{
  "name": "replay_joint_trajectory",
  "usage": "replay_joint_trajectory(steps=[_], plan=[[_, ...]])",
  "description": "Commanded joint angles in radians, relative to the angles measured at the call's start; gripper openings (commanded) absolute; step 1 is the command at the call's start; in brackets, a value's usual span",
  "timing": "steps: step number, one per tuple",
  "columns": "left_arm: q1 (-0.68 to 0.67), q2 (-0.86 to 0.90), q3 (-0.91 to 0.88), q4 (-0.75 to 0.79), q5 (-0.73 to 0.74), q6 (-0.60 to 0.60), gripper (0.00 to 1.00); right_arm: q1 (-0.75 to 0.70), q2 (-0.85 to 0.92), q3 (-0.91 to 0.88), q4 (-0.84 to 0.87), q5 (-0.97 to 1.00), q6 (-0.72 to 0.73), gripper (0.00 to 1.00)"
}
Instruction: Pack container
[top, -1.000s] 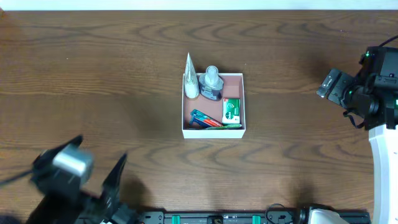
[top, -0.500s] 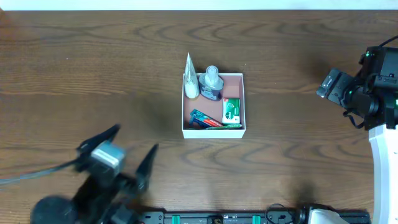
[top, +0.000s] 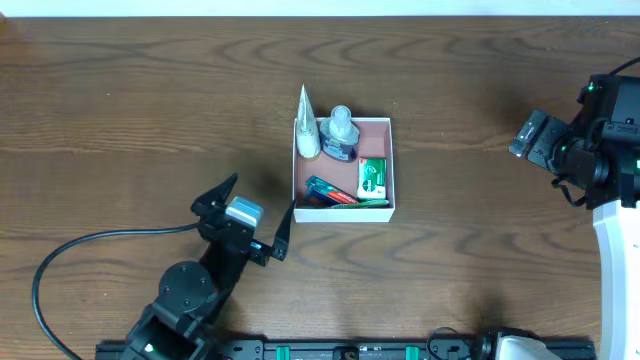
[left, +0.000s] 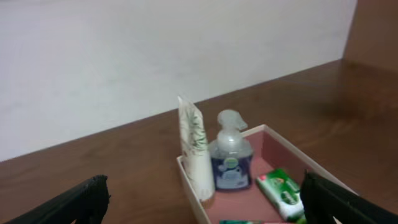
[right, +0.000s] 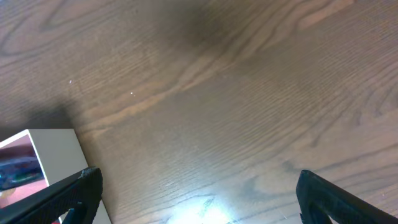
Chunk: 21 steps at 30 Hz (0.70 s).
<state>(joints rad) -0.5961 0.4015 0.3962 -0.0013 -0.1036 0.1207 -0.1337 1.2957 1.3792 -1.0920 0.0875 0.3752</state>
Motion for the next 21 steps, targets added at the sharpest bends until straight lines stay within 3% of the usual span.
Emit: replay_joint_trajectory(steps=[1,9,13,21], plan=[[0.005,0.024,0.008,0.032,-0.043,0.081,0.98,-0.009,-0.008,0.008,-0.001,0.017,0.013,0.99],[0.006,0.194,0.006,0.001,-0.053,0.216,0.98,-0.009,-0.008,0.008,-0.001,0.017,0.013,0.99],[0.006,0.262,0.006,-0.005,-0.074,0.216,0.98,-0.009,-0.008,0.008,-0.001,0.017,0.013,0.99],[0.072,0.192,-0.021,-0.020,-0.035,0.192,0.98,-0.009,-0.008,0.008,-0.001,0.017,0.013,0.99]])
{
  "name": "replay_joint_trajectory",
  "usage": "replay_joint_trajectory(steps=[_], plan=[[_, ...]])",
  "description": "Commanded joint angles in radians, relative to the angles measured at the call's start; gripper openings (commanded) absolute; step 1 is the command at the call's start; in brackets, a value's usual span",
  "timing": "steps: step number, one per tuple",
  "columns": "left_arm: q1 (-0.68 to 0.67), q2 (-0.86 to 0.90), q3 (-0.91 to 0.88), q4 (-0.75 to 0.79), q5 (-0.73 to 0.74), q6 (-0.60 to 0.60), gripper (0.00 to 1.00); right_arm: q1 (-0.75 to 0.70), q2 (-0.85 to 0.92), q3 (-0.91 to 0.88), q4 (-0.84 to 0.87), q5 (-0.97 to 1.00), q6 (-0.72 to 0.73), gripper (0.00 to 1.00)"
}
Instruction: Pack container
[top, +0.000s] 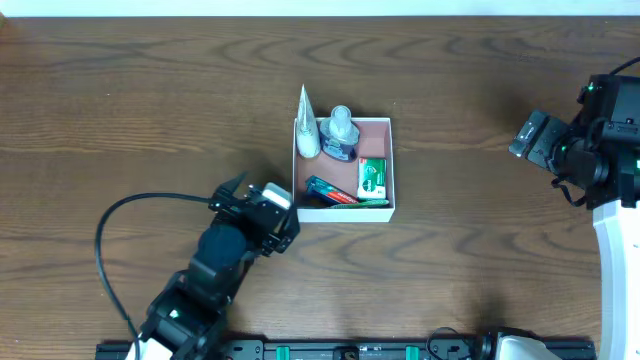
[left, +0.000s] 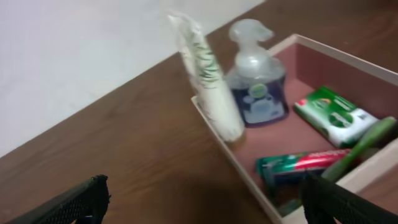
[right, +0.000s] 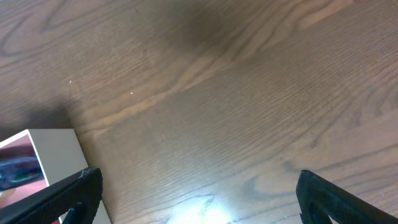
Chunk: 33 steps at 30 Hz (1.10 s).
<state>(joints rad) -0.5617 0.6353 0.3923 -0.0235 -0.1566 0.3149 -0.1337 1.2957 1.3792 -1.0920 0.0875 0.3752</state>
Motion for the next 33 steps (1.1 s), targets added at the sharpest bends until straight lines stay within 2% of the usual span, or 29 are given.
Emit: replay_joint_trajectory(steps=[1,5,9,12,21,33], plan=[[0.058,-0.061,-0.027,0.002,0.043,-0.002,0.98,-0.009,-0.008,0.008,-0.001,0.017,0.013,0.99],[0.174,-0.142,-0.077,0.014,0.185,-0.002,0.98,-0.009,-0.008,0.008,-0.001,0.017,0.013,0.99],[0.301,-0.244,-0.154,0.104,0.328,-0.001,0.98,-0.009,-0.008,0.008,-0.001,0.017,0.013,0.99],[0.355,-0.308,-0.203,0.182,0.380,-0.001,0.98,-0.010,-0.008,0.008,-0.001,0.017,0.013,0.99],[0.446,-0.465,-0.328,0.334,0.400,-0.001,0.98,-0.009,-0.008,0.008,-0.001,0.017,0.013,0.99],[0.520,-0.529,-0.332,0.303,0.411,-0.006,0.98,-0.010,-0.008,0.008,-0.001,0.017,0.013,0.99]])
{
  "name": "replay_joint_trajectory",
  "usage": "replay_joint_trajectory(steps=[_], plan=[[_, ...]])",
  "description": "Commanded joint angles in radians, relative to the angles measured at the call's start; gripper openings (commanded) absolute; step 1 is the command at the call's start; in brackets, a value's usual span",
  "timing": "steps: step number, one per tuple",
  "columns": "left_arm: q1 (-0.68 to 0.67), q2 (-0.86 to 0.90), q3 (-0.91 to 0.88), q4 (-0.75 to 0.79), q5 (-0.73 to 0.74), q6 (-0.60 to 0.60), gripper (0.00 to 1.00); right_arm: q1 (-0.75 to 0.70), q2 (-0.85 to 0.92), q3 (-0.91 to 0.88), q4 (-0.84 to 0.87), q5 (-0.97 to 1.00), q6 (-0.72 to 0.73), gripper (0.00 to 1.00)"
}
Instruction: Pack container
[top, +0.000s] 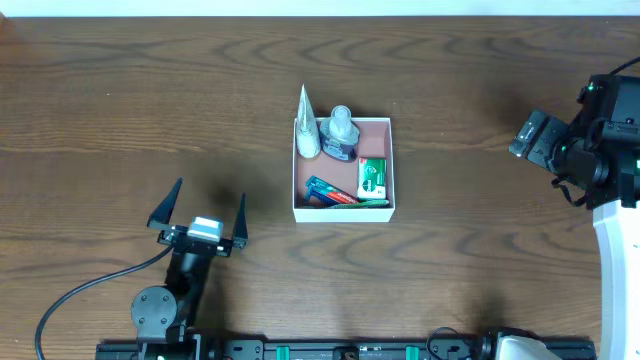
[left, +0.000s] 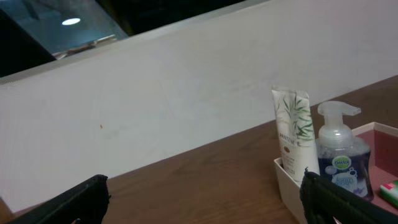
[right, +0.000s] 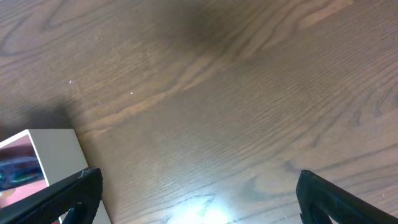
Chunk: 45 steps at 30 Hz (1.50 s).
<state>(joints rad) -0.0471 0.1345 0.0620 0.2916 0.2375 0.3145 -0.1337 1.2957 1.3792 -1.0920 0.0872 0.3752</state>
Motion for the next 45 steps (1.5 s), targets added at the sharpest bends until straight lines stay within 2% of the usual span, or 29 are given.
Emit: replay_joint_trajectory(steps=[1,6,20,45], plan=[[0.005,-0.041,-0.005,-0.023,0.017,-0.010,0.98,-0.010,-0.008,0.008,-0.001,0.018,0.013,0.99],[0.005,-0.111,-0.060,-0.026,0.018,-0.040,0.98,-0.009,-0.008,0.008,-0.001,0.018,0.013,0.99],[0.005,-0.133,-0.058,-0.336,0.013,-0.042,0.98,-0.009,-0.008,0.008,-0.001,0.018,0.013,0.99],[0.005,-0.130,-0.058,-0.340,0.010,-0.065,0.98,-0.009,-0.008,0.008,-0.001,0.018,0.013,0.99]])
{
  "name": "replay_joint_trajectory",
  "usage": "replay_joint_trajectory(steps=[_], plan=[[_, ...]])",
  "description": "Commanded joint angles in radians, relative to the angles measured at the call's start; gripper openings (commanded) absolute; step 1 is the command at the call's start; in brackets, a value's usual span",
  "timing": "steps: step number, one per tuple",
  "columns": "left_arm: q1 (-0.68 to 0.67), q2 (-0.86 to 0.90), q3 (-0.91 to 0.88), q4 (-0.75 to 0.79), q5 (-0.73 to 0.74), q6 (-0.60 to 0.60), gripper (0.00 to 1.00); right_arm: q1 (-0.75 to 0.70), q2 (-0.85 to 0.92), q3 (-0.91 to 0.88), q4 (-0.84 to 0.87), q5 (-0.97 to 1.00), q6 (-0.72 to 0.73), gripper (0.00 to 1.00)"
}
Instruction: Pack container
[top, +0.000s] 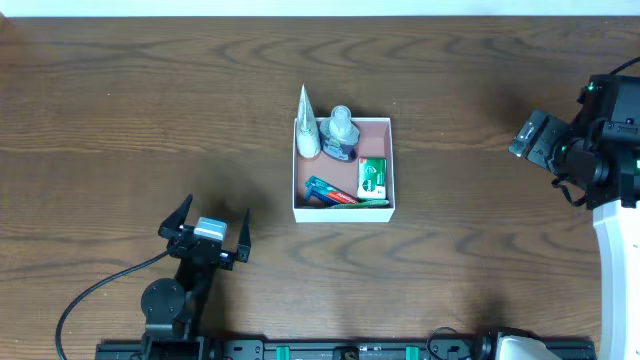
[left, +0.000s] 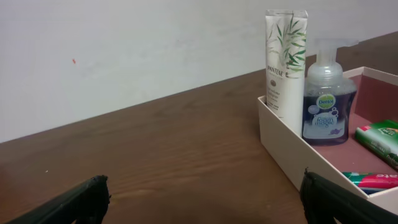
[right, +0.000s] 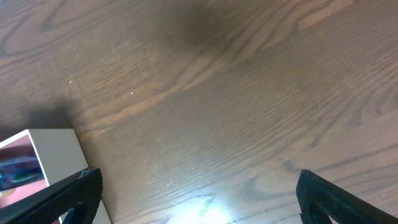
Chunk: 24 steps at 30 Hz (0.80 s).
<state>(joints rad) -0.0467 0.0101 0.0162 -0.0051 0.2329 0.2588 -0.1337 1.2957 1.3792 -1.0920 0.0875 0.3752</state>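
Observation:
A white box with a pink inside (top: 392, 165) stands mid-table. It holds a white tube (top: 307, 128), a blue soap bottle (top: 341, 137), a green pack (top: 372, 177) and a red-green toothpaste with a toothbrush (top: 330, 192). My left gripper (top: 213, 218) is open and empty, to the front left of the box and well apart from it. The left wrist view shows the tube (left: 285, 62), bottle (left: 328, 102), green pack (left: 380, 138) and box wall (left: 292, 155) ahead on the right, beyond the left gripper (left: 202, 199). My right gripper (top: 527, 134) hangs open at the far right.
The dark wooden table (top: 120, 110) carries only the box. A black cable (top: 95, 290) runs from the left arm along the front edge. The right wrist view shows bare wood (right: 236, 106) and one box corner (right: 43, 152). A pale wall (left: 124, 43) backs the table.
My left gripper has shifted a little to the right, toward the box, and its camera now looks lower and level at the box's contents. The right arm has not moved.
My left gripper was open by the box's front-left corner, then right against that corner looking into the box. Later it stood far back at the front left of the table, and now slightly nearer. The box's contents and the right arm stayed put.

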Motion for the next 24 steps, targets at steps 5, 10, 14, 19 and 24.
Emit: replay_joint_trajectory(steps=[5,10,14,19,24], plan=[[0.005,-0.006,-0.012,-0.043,0.014,-0.010,0.98,-0.009,-0.008,0.008,-0.001,0.017,0.013,0.99],[0.005,-0.006,-0.012,-0.043,0.014,-0.010,0.98,-0.009,-0.008,0.008,-0.001,0.017,0.013,0.99],[0.004,-0.006,-0.012,-0.043,0.014,-0.010,0.98,-0.009,-0.008,0.008,-0.001,0.017,0.013,0.99],[0.005,-0.006,-0.012,-0.043,0.014,-0.010,0.98,-0.009,-0.057,0.004,-0.001,0.018,0.012,0.99],[0.004,-0.006,-0.012,-0.043,0.014,-0.010,0.98,0.013,-0.219,-0.087,0.025,0.046,0.009,0.99]])
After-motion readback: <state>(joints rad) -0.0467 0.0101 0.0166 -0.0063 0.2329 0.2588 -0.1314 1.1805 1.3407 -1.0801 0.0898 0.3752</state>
